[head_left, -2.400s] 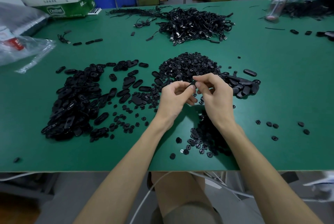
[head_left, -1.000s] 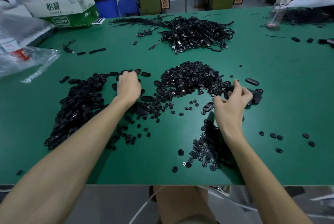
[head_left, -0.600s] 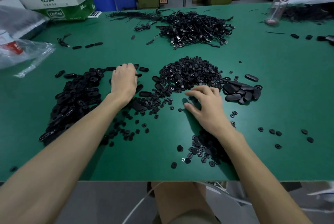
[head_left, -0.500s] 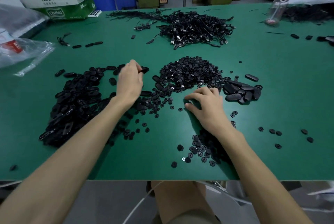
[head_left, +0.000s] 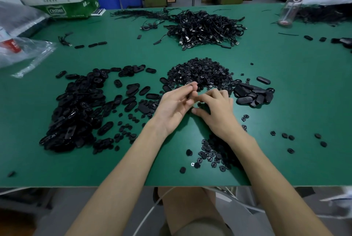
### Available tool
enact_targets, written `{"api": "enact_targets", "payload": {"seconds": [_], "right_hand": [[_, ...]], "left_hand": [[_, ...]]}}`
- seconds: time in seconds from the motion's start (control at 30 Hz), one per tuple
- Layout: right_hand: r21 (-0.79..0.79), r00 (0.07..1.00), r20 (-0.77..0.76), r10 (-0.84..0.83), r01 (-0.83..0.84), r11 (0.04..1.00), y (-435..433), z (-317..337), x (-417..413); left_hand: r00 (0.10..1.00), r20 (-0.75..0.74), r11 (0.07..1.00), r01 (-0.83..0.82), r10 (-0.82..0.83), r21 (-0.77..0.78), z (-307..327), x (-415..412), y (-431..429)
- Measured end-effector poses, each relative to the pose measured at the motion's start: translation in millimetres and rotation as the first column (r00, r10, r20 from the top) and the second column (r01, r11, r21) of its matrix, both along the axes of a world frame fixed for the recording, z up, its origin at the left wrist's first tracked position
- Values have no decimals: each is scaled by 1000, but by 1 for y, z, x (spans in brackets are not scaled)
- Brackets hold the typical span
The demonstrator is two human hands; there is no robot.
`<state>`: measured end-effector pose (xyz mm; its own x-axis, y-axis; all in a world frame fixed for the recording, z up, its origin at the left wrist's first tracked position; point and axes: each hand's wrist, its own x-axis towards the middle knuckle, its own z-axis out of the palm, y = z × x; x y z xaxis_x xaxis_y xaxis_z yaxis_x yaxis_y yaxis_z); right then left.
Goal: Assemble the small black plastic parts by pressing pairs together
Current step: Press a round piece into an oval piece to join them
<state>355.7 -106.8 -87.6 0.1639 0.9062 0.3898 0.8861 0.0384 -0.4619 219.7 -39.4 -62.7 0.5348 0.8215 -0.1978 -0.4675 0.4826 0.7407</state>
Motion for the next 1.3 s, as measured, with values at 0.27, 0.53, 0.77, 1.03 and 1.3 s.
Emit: {"api": "enact_targets", "payload": {"seconds": [0.27,0.53,0.77,1.03,1.3], "right_hand": [[-19,998,-62,7,-8,1000,1,3,2],[139,910,-414,22,40,990,-9,13,1],[141,557,-828,70,85,986,-10,21,6],[155,475,-873,110,56,986,-13,23,7],[162,448,-886,120,58,985,-12,22,9]], "left_hand": [[997,-23,998,-69,69,8,-2,-3,-3],[994,-99,980,-23,43,196,-7,-5,-10],[978,-178,956,-49,104,290,-12,1,-13],[969,-203,940,-63,138,336,-14,1,-14],[932,-267,875,-96,246,474,-13,2,-18]]}}
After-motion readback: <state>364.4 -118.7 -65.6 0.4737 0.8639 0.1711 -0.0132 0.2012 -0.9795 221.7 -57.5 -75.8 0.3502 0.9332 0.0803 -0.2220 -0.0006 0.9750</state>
